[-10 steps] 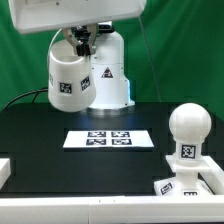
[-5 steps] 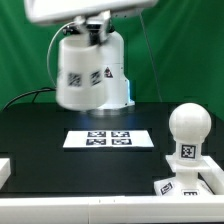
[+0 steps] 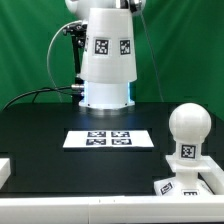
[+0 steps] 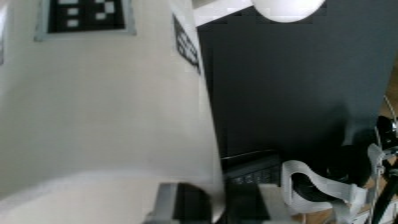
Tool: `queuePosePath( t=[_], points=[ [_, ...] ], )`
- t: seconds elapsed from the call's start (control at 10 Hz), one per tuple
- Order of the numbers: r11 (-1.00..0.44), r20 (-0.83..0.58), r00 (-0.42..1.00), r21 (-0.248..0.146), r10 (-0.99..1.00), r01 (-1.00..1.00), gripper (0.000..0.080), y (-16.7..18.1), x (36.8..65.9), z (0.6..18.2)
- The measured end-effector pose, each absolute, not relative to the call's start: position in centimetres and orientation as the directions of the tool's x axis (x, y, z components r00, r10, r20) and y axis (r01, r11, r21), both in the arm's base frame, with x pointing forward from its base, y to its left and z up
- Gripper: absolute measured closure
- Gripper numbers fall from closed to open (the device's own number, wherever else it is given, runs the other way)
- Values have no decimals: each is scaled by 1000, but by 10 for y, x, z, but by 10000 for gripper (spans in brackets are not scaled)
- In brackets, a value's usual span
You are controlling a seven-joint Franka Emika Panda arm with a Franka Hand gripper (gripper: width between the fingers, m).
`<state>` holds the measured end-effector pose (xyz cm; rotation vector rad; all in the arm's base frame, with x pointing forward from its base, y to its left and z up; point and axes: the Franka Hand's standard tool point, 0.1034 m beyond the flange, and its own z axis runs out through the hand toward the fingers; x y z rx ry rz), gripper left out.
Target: Assemble lamp
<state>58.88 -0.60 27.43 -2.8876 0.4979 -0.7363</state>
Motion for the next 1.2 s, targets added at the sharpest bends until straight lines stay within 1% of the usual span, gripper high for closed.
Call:
queuePosePath(
  t=[0.1,0.2,0.3,0.4,0.5,0.6,0.7,0.9,1.2],
  points=[
    [-940,438,832,-192,-339,-282,765,-9,590,267],
    [-935,431,831,-195,-352,-295,765,-6,591,264],
    [-915,425,812,-231,-400,-330,765,14,599,266],
    [-900,420,798,-254,-431,-353,765,38,610,264],
    [-889,403,794,-265,-454,-373,765,56,619,269],
    [-887,382,804,-264,-456,-378,765,66,625,277],
    [-887,365,811,-258,-457,-383,765,65,627,280],
    [-887,368,810,-257,-456,-383,765,65,626,276],
    [-888,367,811,-256,-456,-383,765,65,626,275]
  ],
)
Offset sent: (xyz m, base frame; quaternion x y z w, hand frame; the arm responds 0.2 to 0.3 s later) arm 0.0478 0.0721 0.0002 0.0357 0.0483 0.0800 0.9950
